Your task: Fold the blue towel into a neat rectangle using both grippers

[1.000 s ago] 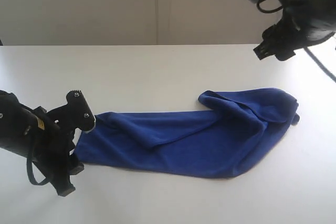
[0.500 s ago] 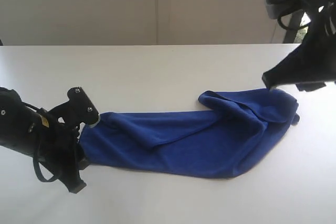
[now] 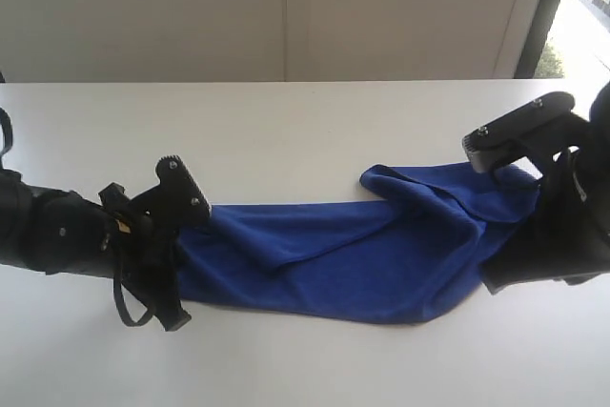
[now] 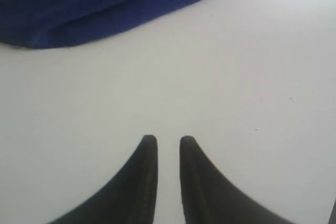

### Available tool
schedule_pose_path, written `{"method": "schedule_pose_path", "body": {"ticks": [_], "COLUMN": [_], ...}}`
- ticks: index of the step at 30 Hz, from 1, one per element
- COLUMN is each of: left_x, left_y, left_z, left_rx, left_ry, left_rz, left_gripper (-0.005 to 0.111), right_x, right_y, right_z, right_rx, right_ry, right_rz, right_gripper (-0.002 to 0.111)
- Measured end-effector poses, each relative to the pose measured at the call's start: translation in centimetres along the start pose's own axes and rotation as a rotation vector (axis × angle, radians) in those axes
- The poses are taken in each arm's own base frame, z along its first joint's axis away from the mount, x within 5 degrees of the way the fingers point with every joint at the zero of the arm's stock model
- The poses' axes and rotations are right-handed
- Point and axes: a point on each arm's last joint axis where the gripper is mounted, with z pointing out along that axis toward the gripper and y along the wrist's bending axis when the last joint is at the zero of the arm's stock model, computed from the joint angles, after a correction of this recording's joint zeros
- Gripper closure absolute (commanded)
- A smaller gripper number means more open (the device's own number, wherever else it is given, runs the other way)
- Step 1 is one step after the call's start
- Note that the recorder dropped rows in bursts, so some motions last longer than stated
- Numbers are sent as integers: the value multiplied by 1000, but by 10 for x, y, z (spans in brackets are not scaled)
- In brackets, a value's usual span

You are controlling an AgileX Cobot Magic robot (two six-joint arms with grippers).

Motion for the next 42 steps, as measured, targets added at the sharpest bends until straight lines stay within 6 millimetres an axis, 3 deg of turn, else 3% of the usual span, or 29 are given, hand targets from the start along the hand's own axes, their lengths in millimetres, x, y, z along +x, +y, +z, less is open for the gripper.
{"method": "schedule_pose_path", "body": {"ticks": [3,8,27,37,42], "left_x": [7,10,19,37,64], "left_y": [1,10,0,-4,-7], "left_z": [13,18,2,-18,-37], "left_rx": [-7,-31,191,218,167], "left_ry": [19,22,261,571,812], "left_rz": [-1,-28,-193,-238,-221], "left_gripper": [107,107,107,107,107], "right_x": [4,6,2,21,32], "right_y": [2,3,2,-15,-22], "right_z": [4,6,4,-39,-56], "right_rx": [-11,-14,-14,-23,-27], "right_ry": [17,26,-31,-191,-262], "right_rz": [2,0,-13,43,69], "right_gripper": [92,92,92,100,100]}}
